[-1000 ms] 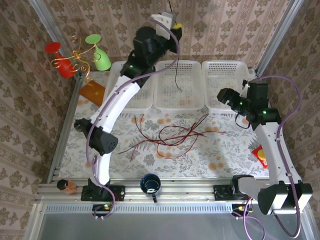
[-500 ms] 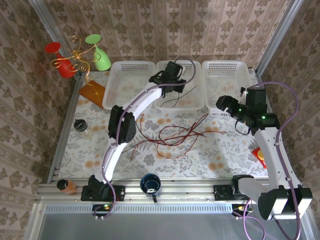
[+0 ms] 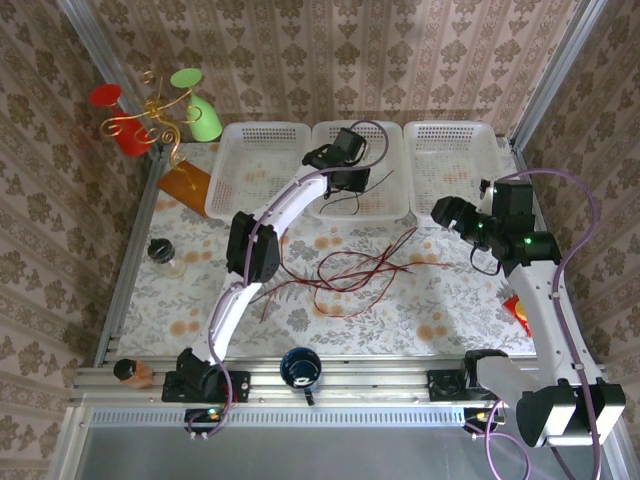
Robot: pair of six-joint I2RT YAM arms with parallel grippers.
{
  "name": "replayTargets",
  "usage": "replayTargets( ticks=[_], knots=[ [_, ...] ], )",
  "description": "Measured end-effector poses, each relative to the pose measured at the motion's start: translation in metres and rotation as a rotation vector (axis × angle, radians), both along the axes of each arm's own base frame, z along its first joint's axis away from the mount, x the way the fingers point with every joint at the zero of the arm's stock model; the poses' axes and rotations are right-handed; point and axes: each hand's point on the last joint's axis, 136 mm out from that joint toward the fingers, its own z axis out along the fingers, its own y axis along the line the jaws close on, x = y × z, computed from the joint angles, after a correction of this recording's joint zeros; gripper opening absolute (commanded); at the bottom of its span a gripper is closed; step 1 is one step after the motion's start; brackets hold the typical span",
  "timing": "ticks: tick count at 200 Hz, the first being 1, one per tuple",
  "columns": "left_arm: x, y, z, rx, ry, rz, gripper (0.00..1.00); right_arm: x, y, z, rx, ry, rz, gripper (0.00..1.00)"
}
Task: Untangle the cables
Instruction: Place the cable into the container, then untie the cable.
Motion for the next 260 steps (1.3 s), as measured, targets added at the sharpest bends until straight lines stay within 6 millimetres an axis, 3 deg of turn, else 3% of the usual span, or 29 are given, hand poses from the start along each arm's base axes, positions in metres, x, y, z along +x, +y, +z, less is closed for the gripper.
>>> replayTargets(
  ticks=[10, 22, 42, 73, 98, 119, 139, 175, 196, 218, 260],
  knots=[
    [0.002, 0.000, -0.002, -0.010, 0.007, 0.005, 0.28, 0.000, 0.000, 0.000, 0.001, 0.002, 0.001, 0.84],
    [0.005, 0.001, -0.008, -0.014, 0.018, 0.011, 0.35, -0.001, 0.001, -0.001, 0.004, 0.007, 0.004, 0.84],
    [0.005, 0.004, -0.017, -0.005, 0.039, 0.013, 0.55, -0.003, 0.001, -0.002, 0.006, 0.015, 0.005, 0.84],
    [0.003, 0.003, -0.015, 0.002, 0.035, 0.012, 0.67, -0.003, 0.001, -0.003, 0.006, 0.017, 0.005, 0.84],
    [-0.002, 0.002, -0.002, 0.001, 0.019, 0.002, 0.69, -0.005, 0.002, -0.004, 0.009, 0.026, 0.008, 0.84],
    [-0.010, 0.004, 0.025, -0.007, -0.012, -0.008, 0.69, -0.007, 0.003, -0.007, 0.012, 0.039, 0.010, 0.81],
    [-0.022, 0.010, 0.069, -0.035, -0.064, -0.020, 0.69, -0.011, 0.005, -0.018, 0.013, 0.067, 0.018, 0.76],
    [-0.063, 0.033, 0.155, -0.102, -0.176, -0.054, 0.70, -0.031, 0.020, -0.060, 0.012, 0.184, 0.066, 0.66],
    [-0.094, 0.046, 0.180, -0.131, -0.215, -0.079, 0.69, -0.045, 0.029, -0.088, 0.031, 0.256, 0.071, 0.65],
    [-0.128, 0.062, 0.169, -0.131, -0.204, -0.106, 0.66, -0.060, 0.038, -0.114, 0.070, 0.313, 0.057, 0.62],
    [-0.181, 0.090, 0.093, -0.064, -0.085, -0.149, 0.66, -0.064, 0.052, -0.150, 0.155, 0.363, 0.018, 0.57]
  ],
)
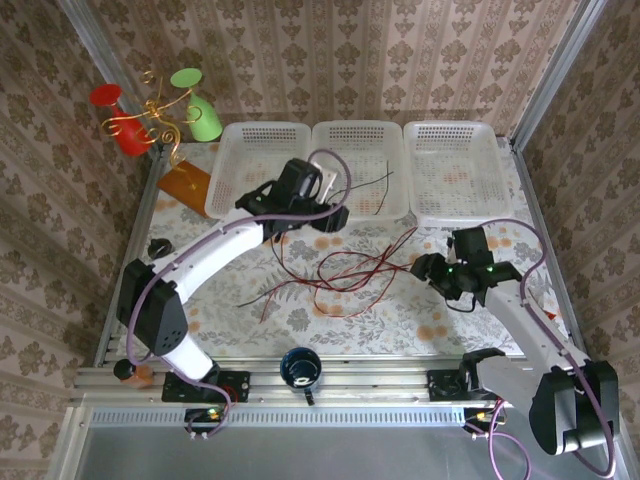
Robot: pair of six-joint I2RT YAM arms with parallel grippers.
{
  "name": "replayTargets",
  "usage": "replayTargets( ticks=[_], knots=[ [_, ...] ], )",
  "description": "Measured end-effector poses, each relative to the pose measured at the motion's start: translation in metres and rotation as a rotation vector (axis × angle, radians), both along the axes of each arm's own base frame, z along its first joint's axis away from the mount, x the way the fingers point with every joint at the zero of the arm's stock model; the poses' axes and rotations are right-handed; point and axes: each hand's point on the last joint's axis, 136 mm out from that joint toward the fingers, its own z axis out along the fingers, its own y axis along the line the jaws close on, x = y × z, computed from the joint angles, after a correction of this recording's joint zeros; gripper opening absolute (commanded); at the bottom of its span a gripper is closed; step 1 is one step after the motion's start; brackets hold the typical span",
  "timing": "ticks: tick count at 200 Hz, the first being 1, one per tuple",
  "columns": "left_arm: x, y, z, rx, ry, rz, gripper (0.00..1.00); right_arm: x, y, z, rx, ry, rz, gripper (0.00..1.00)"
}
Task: Untangle the cables
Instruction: Untie the cable.
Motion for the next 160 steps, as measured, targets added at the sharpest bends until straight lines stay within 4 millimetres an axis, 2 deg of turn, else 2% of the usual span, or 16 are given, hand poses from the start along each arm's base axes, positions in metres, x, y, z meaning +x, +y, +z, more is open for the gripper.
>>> replayTargets(
  ticks=[16, 38, 72, 116, 160],
  knots=[
    [-0.017, 0.006, -0.020, 0.019, 0.026, -0.018, 0.66, 0.004, 0.003, -0.012, 0.029, 0.022, -0.029, 0.57],
    [-0.034, 0.012, -0.032, 0.009, 0.027, -0.039, 0.64, 0.012, 0.005, -0.023, 0.066, 0.034, -0.076, 0.53],
    [-0.041, 0.014, -0.030, -0.036, 0.006, -0.037, 0.63, 0.025, 0.005, -0.033, 0.096, 0.039, -0.143, 0.46],
    [-0.046, 0.005, -0.033, -0.078, -0.001, -0.038, 0.63, 0.038, 0.000, -0.038, 0.095, 0.019, -0.202, 0.44],
    [-0.052, -0.003, -0.031, -0.092, -0.006, -0.060, 0.62, 0.041, 0.000, -0.058, 0.098, 0.050, -0.231, 0.39]
  ],
)
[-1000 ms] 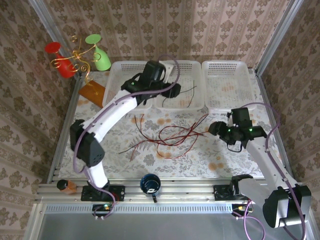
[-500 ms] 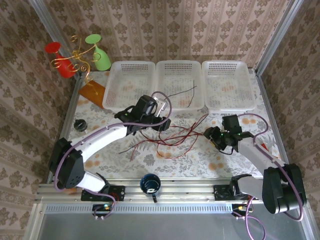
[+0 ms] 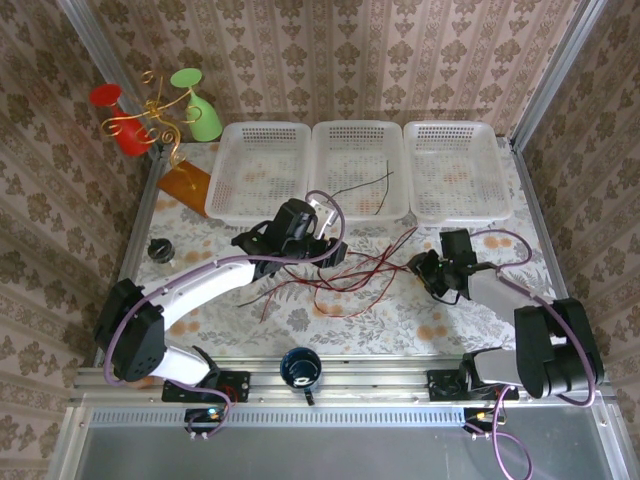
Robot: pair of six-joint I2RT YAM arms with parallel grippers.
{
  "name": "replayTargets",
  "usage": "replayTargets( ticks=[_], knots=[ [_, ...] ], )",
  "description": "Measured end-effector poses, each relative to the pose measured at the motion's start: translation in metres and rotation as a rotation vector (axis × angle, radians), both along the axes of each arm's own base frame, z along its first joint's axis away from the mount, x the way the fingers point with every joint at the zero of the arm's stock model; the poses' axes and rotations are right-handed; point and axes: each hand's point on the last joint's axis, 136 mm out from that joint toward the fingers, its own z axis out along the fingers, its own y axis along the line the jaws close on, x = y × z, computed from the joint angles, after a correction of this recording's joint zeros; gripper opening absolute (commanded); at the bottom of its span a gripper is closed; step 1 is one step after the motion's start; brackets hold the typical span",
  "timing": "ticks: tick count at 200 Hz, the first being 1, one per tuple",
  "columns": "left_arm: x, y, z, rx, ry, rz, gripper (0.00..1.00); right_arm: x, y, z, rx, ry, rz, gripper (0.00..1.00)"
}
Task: Untangle the cables
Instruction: Untie the cable.
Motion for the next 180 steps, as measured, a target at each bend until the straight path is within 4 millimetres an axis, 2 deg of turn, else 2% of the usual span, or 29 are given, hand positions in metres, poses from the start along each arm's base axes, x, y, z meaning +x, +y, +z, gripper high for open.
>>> replayTargets(
  ticks=[27, 99, 180],
  knots=[
    [0.000, -0.001, 0.000, -0.002, -0.002, -0.001, 0.61, -0.002, 0.000, -0.010, 0.003, 0.021, -0.007, 0.38],
    [0.000, 0.000, 0.000, 0.002, -0.002, 0.001, 0.61, 0.000, -0.001, -0.015, 0.011, 0.033, -0.025, 0.29],
    [-0.006, 0.002, 0.011, -0.007, -0.019, -0.004, 0.61, 0.002, -0.001, -0.014, 0.005, 0.027, -0.018, 0.27]
  ],
)
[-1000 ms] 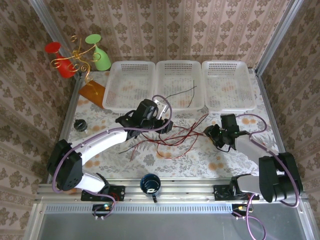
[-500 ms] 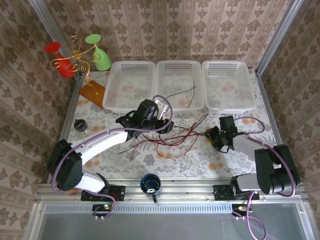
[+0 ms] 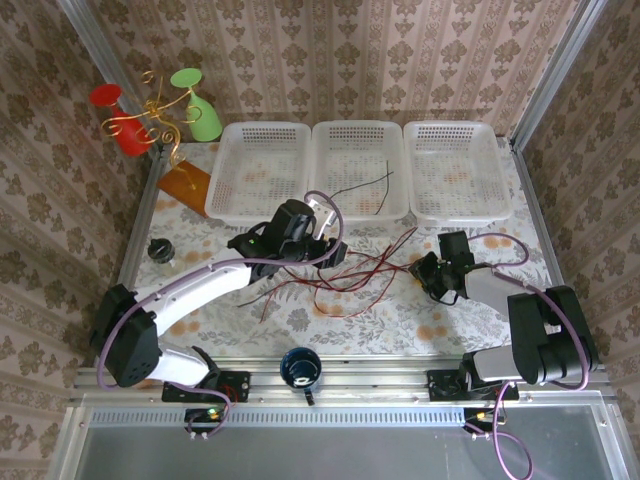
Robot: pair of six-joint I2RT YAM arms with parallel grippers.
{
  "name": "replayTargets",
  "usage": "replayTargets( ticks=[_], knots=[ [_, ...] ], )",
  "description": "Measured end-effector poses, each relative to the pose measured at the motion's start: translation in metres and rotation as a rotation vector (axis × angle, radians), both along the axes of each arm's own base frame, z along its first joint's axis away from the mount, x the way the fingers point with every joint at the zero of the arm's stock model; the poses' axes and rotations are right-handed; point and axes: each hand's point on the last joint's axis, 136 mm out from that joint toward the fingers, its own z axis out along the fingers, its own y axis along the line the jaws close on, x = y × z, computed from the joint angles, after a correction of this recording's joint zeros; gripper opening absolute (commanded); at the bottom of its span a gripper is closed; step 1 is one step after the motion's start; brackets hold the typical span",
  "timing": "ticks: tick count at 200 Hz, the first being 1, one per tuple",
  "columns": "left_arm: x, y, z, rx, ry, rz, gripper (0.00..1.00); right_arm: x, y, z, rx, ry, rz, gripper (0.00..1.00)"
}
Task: Untangle the cables
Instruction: Untie the cable.
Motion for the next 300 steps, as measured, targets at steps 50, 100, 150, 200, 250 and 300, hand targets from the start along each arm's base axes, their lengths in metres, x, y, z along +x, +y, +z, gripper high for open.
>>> replayTargets(
  ticks=[50, 100, 150, 200, 250, 300],
  knots=[
    [-0.007, -0.002, -0.004, 0.019, 0.010, -0.014, 0.61, 0.006, -0.007, 0.008, -0.042, -0.043, -0.024, 0.26],
    [-0.010, -0.005, -0.008, 0.028, 0.016, -0.023, 0.61, 0.010, -0.012, 0.012, -0.073, -0.069, -0.029, 0.27],
    [-0.011, -0.006, -0.011, 0.035, 0.021, -0.026, 0.61, 0.010, -0.011, 0.005, -0.070, -0.051, -0.026, 0.28],
    [-0.011, -0.006, -0.011, 0.034, 0.021, -0.027, 0.61, 0.018, -0.008, 0.010, -0.053, -0.087, -0.029, 0.21],
    [-0.012, -0.007, -0.011, 0.034, 0.021, -0.030, 0.61, 0.024, -0.004, 0.015, -0.021, -0.114, -0.037, 0.23],
    [-0.015, -0.009, -0.011, 0.034, 0.021, -0.039, 0.61, 0.020, -0.005, 0.001, -0.017, -0.073, -0.048, 0.25]
  ],
)
